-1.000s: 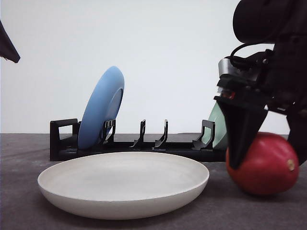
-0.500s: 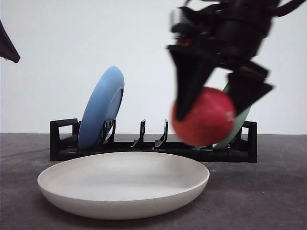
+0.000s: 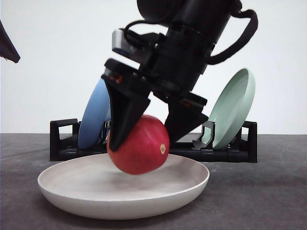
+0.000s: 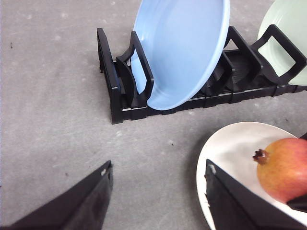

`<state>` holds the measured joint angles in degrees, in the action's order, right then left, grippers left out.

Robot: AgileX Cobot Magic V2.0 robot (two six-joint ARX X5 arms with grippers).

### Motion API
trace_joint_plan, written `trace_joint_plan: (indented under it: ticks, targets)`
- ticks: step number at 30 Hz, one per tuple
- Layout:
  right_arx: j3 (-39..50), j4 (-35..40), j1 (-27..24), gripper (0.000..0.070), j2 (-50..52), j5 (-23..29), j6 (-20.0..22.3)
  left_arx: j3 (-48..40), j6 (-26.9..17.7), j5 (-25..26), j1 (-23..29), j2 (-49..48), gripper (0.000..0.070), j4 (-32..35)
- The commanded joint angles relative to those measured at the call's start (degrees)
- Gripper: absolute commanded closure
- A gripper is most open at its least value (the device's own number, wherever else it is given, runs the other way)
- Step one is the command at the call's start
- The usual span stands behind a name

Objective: Place pomegranate in white plate

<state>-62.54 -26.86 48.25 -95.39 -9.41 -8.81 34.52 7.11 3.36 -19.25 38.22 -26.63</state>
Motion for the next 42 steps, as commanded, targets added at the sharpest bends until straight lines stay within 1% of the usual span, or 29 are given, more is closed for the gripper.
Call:
trace_joint_plan:
  ticks: [1, 5, 6, 9, 10, 15, 17, 19, 22, 25, 30, 36, 42]
  targets:
    - [-1.3, 0.9, 0.6, 0.0207, -1.9, -0.1, 0.3, 0.3, 0.0, 0.1, -0.2, 0.3, 0.0348, 0.9]
    - [-1.3, 1.0, 0.7, 0.0196, -3.5, -0.1, 0.3, 0.3, 0.0, 0.1, -0.2, 0.3, 0.0348, 0.9]
    - [-1.3, 1.0, 0.7, 0.0168, -3.5, 0.0, 0.3, 0.3, 0.0, 0.1, -0.2, 0.3, 0.0348, 0.9]
    - [-1.3, 1.3, 1.2, 0.0024, -3.4, 0.0, 0.2, 0.3, 0.0, 0.1, -0.2, 0.3, 0.0348, 0.9]
    - [-1.3, 1.2, 1.3, 0.0002, -3.1, 0.0, 0.1, 0.3, 0.0, 0.1, -0.2, 0.3, 0.0348, 0.9]
    - [-1.3, 1.1, 1.2, 0.0000, 0.6, 0.4, 0.5, 0.3, 0.0, 0.1, -0.2, 0.3, 0.0348, 0.9]
    - [-0.8, 1.9, 1.2, 0.0003, 3.2, 2.2, 0.6, 0.3, 0.1, 0.1, -0.2, 0.3, 0.0348, 0.9]
    - [1.4, 5.5, 1.2, 0.0006, 6.5, 4.4, 0.6, 0.3, 0.1, 0.1, -0.2, 0.3, 0.0348, 0.9]
    - [7.6, 13.4, 0.2, 0.0010, 12.3, 5.5, 0.5, 0.3, 0.1, 0.1, -0.2, 0.3, 0.0348, 0.9]
    - [14.2, 18.8, -1.9, 0.0037, 18.2, 5.4, 0.2, 0.3, 0.1, 0.1, -0.2, 0.3, 0.0348, 0.9]
    - [22.2, 19.9, -7.7, 0.0041, 27.2, 4.4, -1.3, 0.3, 0.1, 0.1, -0.2, 0.3, 0.0348, 0.9]
    - [27.8, 16.4, -16.8, 0.0041, 35.9, 1.9, -1.7, 0.3, 0.1, 0.1, -0.2, 0.3, 0.0348, 0.9]
    - [28.8, 11.4, -25.6, 0.0042, 39.9, 0.4, -1.7, 0.3, 0.1, 0.1, -0.2, 0.3, 0.0348, 0.9]
